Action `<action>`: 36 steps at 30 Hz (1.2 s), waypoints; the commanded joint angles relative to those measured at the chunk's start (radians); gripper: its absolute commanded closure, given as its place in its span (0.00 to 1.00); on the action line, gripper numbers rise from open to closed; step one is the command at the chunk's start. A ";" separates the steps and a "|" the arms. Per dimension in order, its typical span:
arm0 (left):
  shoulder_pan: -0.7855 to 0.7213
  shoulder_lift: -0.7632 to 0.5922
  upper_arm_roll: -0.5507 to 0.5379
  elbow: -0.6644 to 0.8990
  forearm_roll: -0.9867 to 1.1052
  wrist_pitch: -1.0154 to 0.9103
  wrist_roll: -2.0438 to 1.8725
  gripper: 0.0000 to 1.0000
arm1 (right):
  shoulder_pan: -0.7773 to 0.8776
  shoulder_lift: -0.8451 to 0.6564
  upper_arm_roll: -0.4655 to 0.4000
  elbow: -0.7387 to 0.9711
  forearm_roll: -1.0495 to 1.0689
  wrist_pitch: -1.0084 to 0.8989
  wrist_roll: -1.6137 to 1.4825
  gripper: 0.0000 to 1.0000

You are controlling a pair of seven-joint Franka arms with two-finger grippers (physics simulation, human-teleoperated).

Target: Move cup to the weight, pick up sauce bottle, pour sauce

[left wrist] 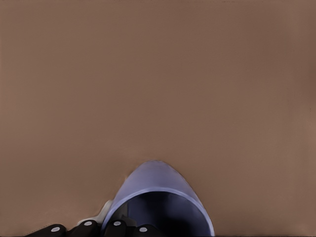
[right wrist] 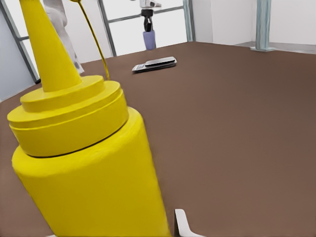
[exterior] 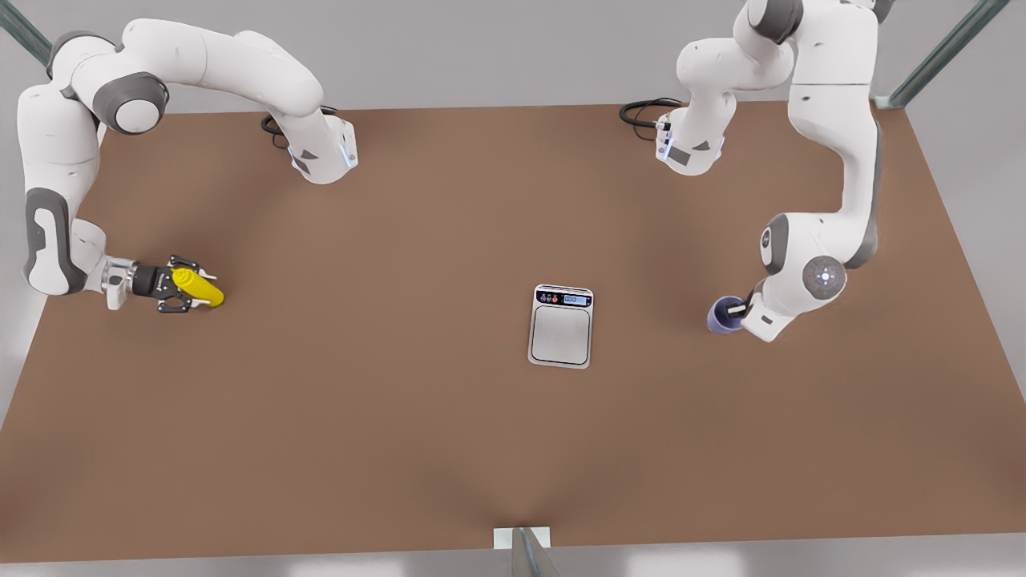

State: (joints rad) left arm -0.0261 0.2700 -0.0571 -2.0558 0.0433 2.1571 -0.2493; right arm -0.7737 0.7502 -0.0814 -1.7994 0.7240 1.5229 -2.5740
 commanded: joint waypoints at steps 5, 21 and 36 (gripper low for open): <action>-0.153 0.063 -0.035 0.106 -0.161 -0.006 -0.226 0.79 | -0.004 0.003 0.000 -0.002 0.000 -0.001 0.002 0.39; -0.437 0.295 -0.036 0.350 -0.255 0.038 -0.605 0.79 | 0.063 -0.123 0.005 0.031 0.074 -0.020 0.133 0.41; -0.437 0.291 -0.032 0.359 -0.253 0.024 -0.642 0.00 | 0.751 -0.443 -0.005 0.071 -0.057 0.726 0.986 0.42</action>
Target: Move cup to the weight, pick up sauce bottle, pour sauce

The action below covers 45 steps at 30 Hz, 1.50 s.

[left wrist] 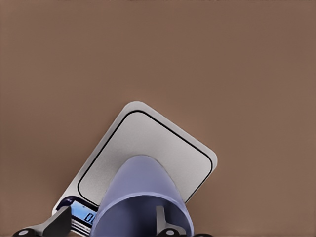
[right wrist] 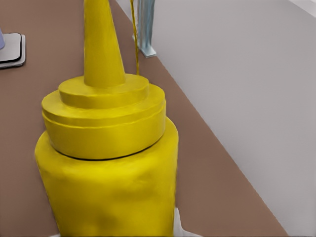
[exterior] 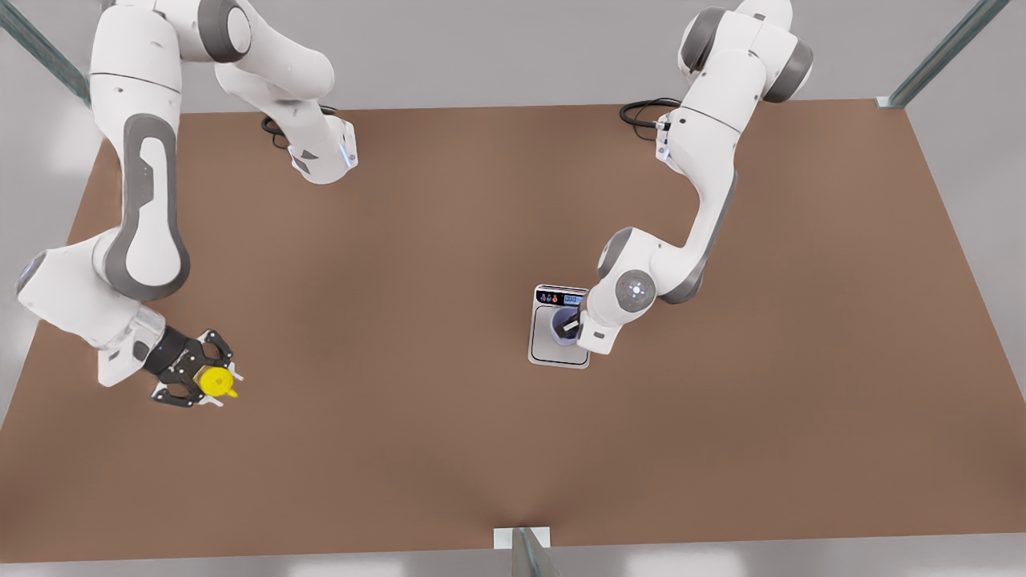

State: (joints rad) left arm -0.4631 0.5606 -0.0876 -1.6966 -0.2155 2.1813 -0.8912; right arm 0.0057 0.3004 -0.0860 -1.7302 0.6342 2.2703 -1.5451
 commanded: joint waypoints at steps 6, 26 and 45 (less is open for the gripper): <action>0.004 -0.059 0.020 0.026 0.007 -0.104 -0.006 0.00 | 0.218 0.006 0.000 0.043 -0.318 0.060 0.417 0.42; 0.294 -0.530 0.259 0.158 0.338 -0.732 0.931 0.00 | 0.890 0.382 0.005 0.521 -1.211 -0.357 0.841 0.42; 0.293 -0.361 0.259 0.189 0.335 -0.759 0.902 0.00 | 0.965 0.671 -0.024 0.776 -1.332 -0.413 0.916 0.43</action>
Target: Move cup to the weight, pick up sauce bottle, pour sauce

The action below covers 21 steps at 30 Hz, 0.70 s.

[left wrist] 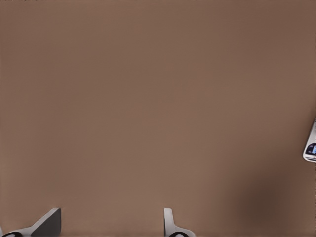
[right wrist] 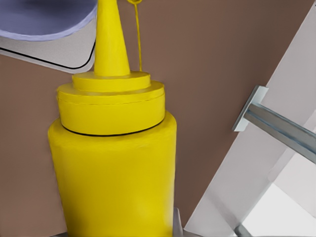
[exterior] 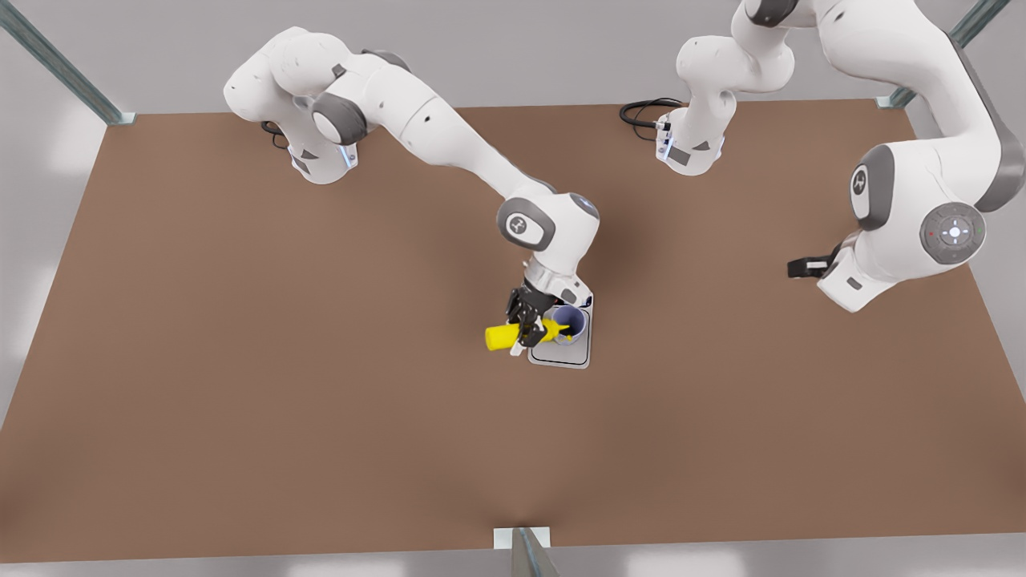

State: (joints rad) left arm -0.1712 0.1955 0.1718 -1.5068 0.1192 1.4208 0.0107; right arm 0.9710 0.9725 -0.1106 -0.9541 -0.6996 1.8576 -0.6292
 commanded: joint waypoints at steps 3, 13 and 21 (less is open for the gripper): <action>0.001 -0.007 0.002 0.155 0.003 -0.105 0.000 0.00 | 0.012 0.000 0.000 -0.002 -0.009 -0.001 0.000 0.43; -0.001 -0.010 0.000 0.195 0.008 -0.140 -0.018 0.00 | 0.025 -0.003 0.003 -0.009 -0.041 -0.018 -0.001 0.43; -0.002 -0.008 -0.002 0.192 0.007 -0.145 -0.029 0.00 | -0.120 -0.132 0.005 -0.008 0.233 -0.040 -0.017 0.43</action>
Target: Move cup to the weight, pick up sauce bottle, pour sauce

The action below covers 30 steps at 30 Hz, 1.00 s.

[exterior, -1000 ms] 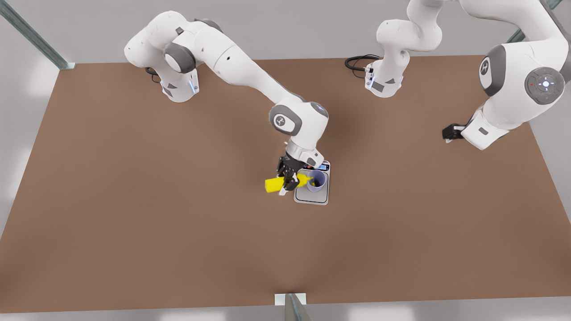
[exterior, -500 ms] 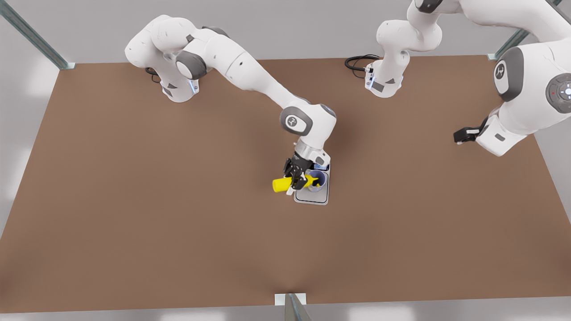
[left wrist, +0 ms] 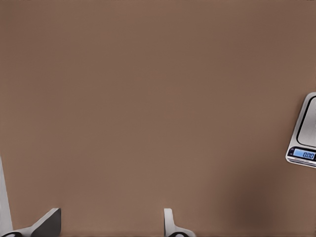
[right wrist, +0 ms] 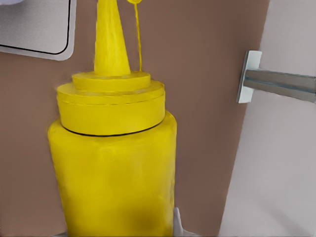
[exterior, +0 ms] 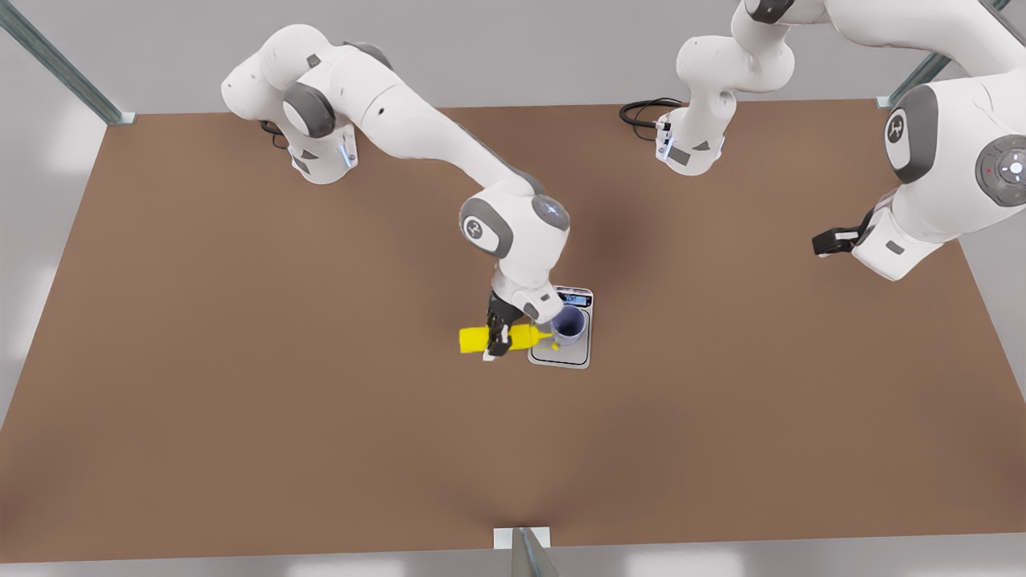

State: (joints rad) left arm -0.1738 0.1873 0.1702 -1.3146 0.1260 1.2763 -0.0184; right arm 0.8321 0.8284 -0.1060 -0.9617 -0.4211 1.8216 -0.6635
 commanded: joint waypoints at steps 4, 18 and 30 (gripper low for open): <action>-0.001 0.001 0.000 0.000 0.000 0.000 -0.002 0.00 | -0.108 -0.034 0.005 -0.003 0.189 0.011 -0.077 0.43; -0.009 0.008 -0.004 -0.006 0.000 -0.014 -0.020 0.00 | -0.518 -0.133 0.005 -0.210 1.073 0.062 -0.913 0.43; -0.010 0.012 -0.006 -0.008 0.000 -0.015 -0.025 0.00 | -0.797 -0.057 0.005 -0.502 1.641 -0.212 -1.387 0.43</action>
State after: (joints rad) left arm -0.1841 0.1995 0.1640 -1.3237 0.1256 1.2609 -0.0429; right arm 0.0346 0.7781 -0.1014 -1.4634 1.2206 1.6090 -2.0509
